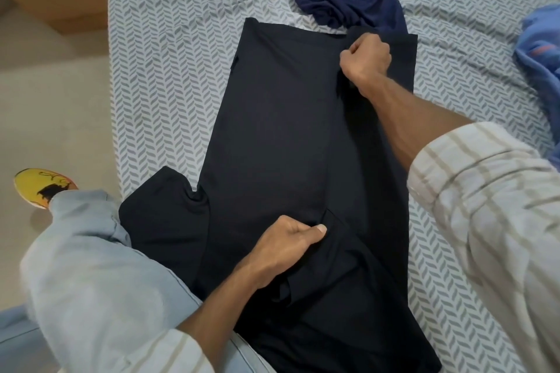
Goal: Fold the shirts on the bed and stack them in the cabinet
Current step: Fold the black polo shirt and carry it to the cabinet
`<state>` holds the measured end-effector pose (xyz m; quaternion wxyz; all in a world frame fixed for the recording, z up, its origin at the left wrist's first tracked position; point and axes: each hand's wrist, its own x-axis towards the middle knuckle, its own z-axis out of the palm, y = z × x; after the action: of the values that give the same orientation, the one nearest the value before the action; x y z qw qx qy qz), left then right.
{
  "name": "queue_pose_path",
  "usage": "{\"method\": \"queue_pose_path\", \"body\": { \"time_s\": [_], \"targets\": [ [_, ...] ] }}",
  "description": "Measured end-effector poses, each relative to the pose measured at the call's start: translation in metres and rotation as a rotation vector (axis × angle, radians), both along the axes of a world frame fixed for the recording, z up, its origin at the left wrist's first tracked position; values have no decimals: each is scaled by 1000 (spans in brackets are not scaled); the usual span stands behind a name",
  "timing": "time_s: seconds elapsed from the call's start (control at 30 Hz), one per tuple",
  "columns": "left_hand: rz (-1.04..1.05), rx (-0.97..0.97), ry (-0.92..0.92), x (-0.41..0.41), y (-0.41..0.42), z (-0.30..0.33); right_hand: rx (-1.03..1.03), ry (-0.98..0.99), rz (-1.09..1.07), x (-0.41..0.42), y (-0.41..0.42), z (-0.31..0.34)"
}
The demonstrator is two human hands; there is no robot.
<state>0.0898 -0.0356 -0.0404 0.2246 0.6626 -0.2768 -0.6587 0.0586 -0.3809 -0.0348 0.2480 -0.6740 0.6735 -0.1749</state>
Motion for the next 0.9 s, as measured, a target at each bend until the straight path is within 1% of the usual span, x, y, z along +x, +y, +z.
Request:
{"method": "queue_pose_path", "body": {
  "time_s": [0.17,0.3,0.4,0.47,0.57,0.63,0.73,0.83,0.9],
  "targets": [
    [22,-51,-83,-4,2,4,-9,-12,88,-2,4,-9],
    [5,-56,-102,-2,1,-1,39,-50,178,-8,11,-6],
    [-10,-53,-113,-2,2,0,45,-55,266,-19,31,3],
    [-17,-44,-113,-1,2,3,27,-60,354,-31,59,11],
    [-23,-29,-114,1,1,12,-13,-18,475,-59,113,11],
    [-33,-19,-145,2,6,18,-34,19,515,-83,149,2],
    [-126,-9,-242,7,24,26,-31,56,546,-122,207,-8],
    [-207,35,-235,16,42,32,-41,60,574,-156,263,-11],
    [-219,19,-276,17,52,36,-40,69,590,-175,296,-9]
  ]
}}
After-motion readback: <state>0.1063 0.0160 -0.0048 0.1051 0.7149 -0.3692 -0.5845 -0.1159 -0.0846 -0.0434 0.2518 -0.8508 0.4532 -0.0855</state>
